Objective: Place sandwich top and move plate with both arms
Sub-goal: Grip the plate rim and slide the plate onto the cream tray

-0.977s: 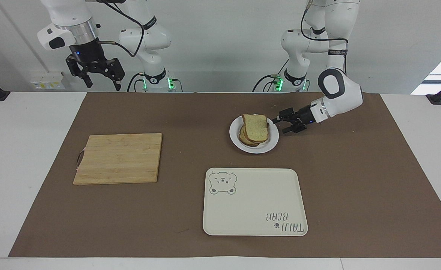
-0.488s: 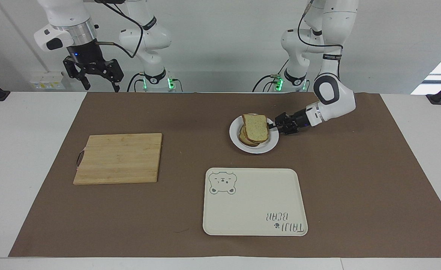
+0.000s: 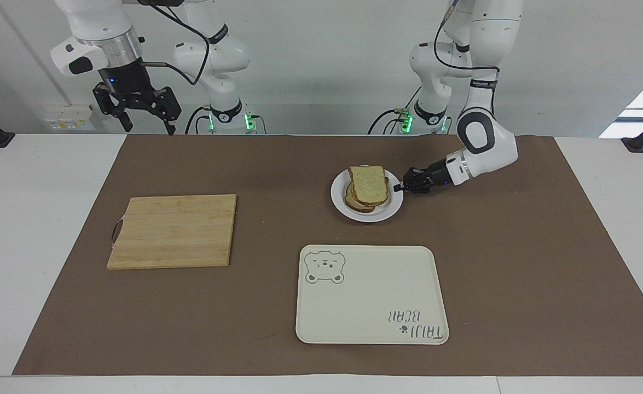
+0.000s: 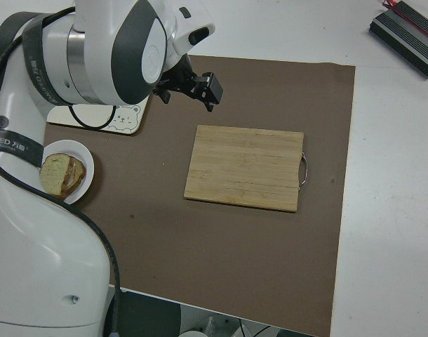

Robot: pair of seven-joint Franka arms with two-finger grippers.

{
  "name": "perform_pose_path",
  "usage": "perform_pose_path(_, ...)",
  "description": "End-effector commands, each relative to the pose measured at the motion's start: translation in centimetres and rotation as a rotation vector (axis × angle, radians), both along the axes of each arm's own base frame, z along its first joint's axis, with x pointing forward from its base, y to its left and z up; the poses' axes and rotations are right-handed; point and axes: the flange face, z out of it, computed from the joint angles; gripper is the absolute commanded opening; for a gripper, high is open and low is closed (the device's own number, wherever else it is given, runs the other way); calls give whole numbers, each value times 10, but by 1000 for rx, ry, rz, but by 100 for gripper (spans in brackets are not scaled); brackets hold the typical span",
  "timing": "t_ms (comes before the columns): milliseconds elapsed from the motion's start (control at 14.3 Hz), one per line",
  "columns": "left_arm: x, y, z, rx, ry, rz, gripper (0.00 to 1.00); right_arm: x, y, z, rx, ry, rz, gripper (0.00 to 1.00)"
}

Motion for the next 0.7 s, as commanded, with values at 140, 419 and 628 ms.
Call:
perform_pose_path(140, 23, 18, 15, -91, 26, 55, 0, -1, -6, 3, -6, 11, 10, 100)
perform_pose_path(419, 52, 23, 44, -142, 56, 85, 0, 0, -10, 2, 1, 14, 2, 100)
perform_pose_path(628, 85, 31, 56, -176, 59, 78, 0, -3, -9, 2, 2, 39, 5, 100)
